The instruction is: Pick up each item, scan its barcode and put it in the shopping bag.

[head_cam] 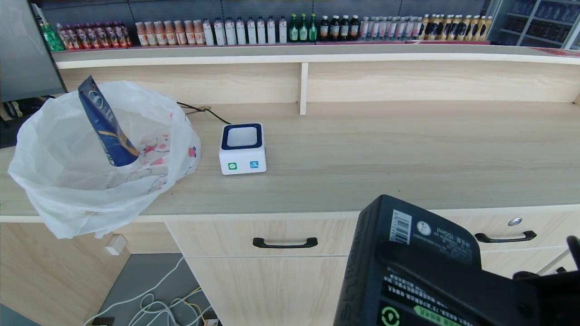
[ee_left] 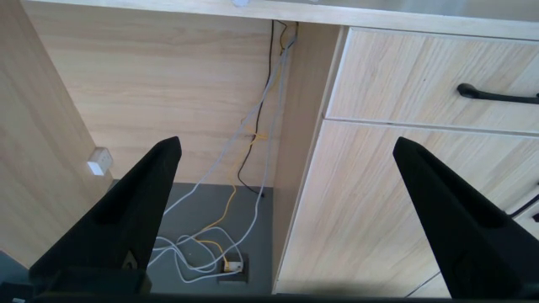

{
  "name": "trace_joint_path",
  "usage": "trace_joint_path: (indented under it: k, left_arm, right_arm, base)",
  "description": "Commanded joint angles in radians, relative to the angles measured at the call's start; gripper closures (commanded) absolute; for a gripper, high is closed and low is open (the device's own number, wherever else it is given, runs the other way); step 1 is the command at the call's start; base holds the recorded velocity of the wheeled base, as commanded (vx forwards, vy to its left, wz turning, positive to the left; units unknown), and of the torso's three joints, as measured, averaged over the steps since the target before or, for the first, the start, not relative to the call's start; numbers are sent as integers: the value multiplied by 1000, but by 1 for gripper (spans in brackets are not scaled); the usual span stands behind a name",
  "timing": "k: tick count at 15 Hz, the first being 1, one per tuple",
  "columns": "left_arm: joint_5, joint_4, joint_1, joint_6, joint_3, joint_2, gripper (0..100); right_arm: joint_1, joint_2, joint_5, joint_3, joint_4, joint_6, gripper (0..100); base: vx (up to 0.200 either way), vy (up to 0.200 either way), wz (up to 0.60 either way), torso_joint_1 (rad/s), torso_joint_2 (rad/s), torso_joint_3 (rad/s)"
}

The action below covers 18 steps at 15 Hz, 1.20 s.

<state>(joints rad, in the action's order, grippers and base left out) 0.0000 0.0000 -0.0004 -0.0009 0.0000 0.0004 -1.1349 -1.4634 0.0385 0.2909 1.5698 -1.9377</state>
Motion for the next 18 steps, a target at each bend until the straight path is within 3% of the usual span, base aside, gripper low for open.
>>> trace_joint_path:
  k: [1, 10, 14, 17, 18]
  left_arm:
    - [0, 0, 0, 1, 0, 0, 0]
    - [0, 0, 0, 1, 0, 0, 0]
    - [0, 0, 0, -1, 0, 0, 0]
    - [0, 0, 0, 1, 0, 0, 0]
    - [0, 0, -1, 1, 0, 0, 0]
  right_arm:
    - [-2, -5, 0, -1, 1, 6, 100]
    - [3, -34, -94, -42, 1, 301, 100]
    - [14, -63, -97, -75, 1, 677, 100]
    - [-26, -74, -94, -165, 1, 1048, 100]
    - [-29, -68, -95, -183, 1, 1088, 100]
  base:
    - [0, 0, 0, 0, 0, 0]
    - [0, 0, 0, 0, 0, 0]
    - [0, 0, 0, 0, 0, 0]
    - [0, 0, 0, 0, 0, 0]
    - [0, 0, 0, 0, 0, 0]
